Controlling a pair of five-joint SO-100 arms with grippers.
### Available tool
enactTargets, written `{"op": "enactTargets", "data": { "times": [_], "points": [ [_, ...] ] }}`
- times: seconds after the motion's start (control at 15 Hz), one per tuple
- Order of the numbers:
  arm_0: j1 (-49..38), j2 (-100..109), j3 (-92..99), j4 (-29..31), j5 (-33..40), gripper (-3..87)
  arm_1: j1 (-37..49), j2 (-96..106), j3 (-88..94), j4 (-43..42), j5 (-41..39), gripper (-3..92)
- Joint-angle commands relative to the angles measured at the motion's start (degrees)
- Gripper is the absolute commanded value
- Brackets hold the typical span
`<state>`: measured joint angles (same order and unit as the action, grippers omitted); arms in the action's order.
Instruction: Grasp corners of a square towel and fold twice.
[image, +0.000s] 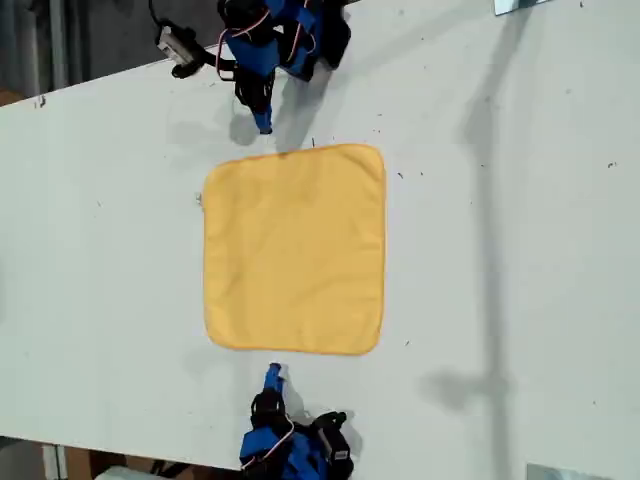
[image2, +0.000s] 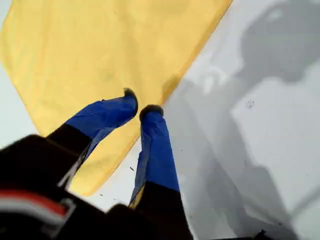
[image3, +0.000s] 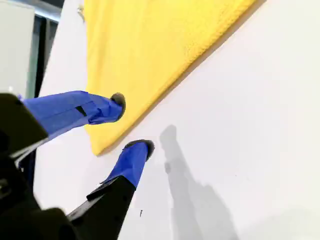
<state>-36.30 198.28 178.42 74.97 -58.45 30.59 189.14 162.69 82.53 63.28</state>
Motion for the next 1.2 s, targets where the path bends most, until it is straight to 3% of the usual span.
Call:
{"op": "enactTargets", "data": {
  "times": [0.0,0.07,0.13,0.2,0.33,0.4,0.47,0.53,0.67,0.73,0.87,0.93,1.0,1.07,1.13],
  "points": [
    [-3.78,0.44,0.18,-0.44,0.00,13.8,-3.16,-0.44,-2.72,2.55,1.14,10.3],
    [-6.59,0.44,0.18,-0.62,0.18,13.8,-3.16,-0.44,-2.72,2.55,1.14,10.3],
    [-5.19,0.44,0.26,-1.58,4.57,13.8,-2.90,-0.44,-2.81,2.64,1.67,10.3],
    [-1.67,0.44,0.26,-1.49,3.60,13.8,-2.81,-0.35,-2.02,2.02,5.19,10.6],
    [12.92,0.44,0.26,-0.79,-10.46,13.8,-14.50,-0.35,2.72,-4.22,22.06,10.8],
    [20.48,0.44,0.26,-0.79,-18.72,13.8,-20.04,-0.35,1.49,-1.14,22.41,12.2],
    [26.28,0.44,0.26,-0.79,-20.13,15.2,-23.03,-0.35,-1.14,1.49,21.80,19.2],
    [25.40,0.44,0.26,-4.48,-18.28,15.9,-21.36,-0.35,-2.20,0.79,22.41,9.4],
    [27.16,0.44,-0.35,-2.81,-28.74,13.1,-19.42,-0.35,-3.43,3.87,22.32,0.0],
    [26.54,0.44,-0.44,-1.76,-31.20,14.0,-17.40,-0.35,-4.13,5.80,21.88,0.0],
    [25.05,0.53,0.35,-6.50,-26.54,16.9,-17.67,-0.35,-3.96,5.80,21.80,6.0],
    [23.91,0.44,-0.09,-10.28,-20.21,15.1,-19.16,-0.35,-3.52,-1.58,12.83,12.1],
    [22.24,-1.32,-1.85,-11.34,-15.29,15.0,-21.53,-5.36,-3.60,-11.16,11.07,14.7],
    [17.75,-8.70,-3.78,-11.25,-14.59,18.8,-22.32,-27.51,-13.89,-14.50,8.96,20.6],
    [13.71,-19.42,-5.36,-14.85,-14.94,19.9,-23.82,-52.03,-26.28,-14.59,5.01,22.9]
  ]
}}
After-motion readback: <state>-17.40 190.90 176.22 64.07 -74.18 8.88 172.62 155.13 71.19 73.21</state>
